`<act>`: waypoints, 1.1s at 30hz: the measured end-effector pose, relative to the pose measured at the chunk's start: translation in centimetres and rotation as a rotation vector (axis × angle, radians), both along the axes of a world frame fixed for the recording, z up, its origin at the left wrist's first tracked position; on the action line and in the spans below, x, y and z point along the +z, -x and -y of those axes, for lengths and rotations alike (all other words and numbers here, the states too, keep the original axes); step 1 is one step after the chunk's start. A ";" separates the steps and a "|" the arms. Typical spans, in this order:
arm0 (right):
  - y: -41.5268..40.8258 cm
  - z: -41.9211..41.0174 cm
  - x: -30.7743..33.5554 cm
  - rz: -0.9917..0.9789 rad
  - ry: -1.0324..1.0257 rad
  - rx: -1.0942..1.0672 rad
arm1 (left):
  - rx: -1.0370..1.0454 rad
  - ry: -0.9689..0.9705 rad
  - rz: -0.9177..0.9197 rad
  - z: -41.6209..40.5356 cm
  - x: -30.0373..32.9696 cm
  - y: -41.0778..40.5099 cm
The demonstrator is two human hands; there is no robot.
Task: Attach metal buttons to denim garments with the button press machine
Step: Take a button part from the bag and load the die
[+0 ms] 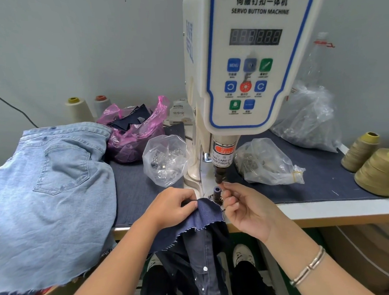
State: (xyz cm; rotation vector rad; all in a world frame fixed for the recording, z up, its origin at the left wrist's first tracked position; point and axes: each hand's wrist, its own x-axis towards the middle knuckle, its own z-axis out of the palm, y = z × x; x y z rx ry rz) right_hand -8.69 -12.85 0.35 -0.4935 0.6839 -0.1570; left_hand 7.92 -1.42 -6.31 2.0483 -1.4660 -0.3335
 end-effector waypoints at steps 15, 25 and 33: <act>0.2 -4.8 0.1 0.084 -0.030 -0.247 | 0.024 -0.026 -0.007 -0.1 0.4 0.3; -10.7 -6.6 0.0 -0.151 1.462 0.206 | 0.185 -0.253 -0.054 -0.3 -0.5 0.3; -19.2 -3.6 -1.9 -0.610 2.204 0.521 | 0.152 -0.140 -0.160 0.1 -0.8 -0.3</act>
